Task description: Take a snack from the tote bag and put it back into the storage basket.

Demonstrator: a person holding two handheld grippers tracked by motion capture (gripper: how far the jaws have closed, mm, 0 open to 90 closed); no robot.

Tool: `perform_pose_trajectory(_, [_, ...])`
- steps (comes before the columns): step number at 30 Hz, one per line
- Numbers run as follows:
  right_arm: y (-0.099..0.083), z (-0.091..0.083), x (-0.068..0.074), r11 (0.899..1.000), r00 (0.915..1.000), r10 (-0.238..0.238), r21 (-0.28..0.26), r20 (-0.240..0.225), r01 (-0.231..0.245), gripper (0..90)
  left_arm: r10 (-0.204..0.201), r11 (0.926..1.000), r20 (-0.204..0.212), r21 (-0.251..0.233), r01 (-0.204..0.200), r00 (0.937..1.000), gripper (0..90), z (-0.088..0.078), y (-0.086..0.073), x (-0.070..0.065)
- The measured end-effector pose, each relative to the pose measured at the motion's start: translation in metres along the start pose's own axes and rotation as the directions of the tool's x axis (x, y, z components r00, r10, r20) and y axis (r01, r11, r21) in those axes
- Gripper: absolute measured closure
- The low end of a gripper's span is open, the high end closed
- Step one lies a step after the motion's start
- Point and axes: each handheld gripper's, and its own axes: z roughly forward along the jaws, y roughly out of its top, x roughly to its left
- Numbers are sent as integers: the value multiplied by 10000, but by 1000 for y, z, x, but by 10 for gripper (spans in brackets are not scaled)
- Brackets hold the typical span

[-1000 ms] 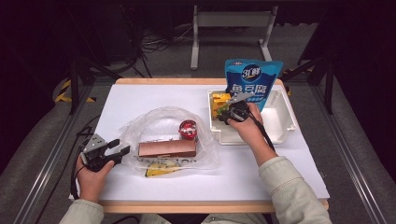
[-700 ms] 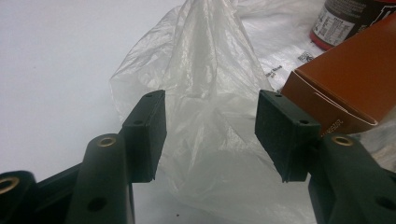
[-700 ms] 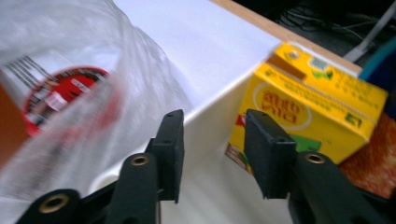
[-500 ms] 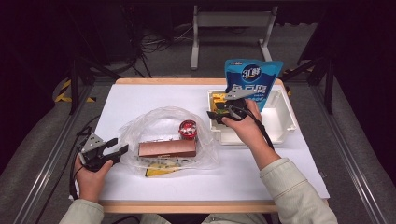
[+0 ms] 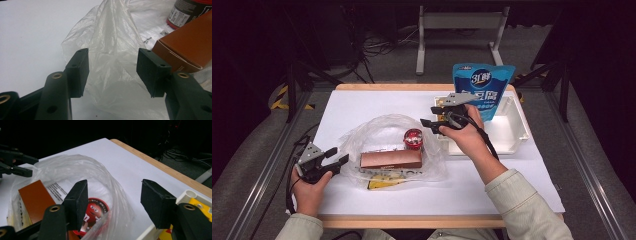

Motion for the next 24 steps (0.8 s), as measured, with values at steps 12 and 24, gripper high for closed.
perform_pose_trajectory(12, [7, 19, 13, 9990, 9943, 438, -36, -970, -444, 307, -52, 9999, 38, -111, 53, 10000, 441, 0, 0, 1])
perform_pose_trajectory(24, [6, 45, 29, 9990, 9901, 174, 440, -1392, -114, 293, -90, 9999, 86, -92, 91, 9999, 441, 0, 0, 2])
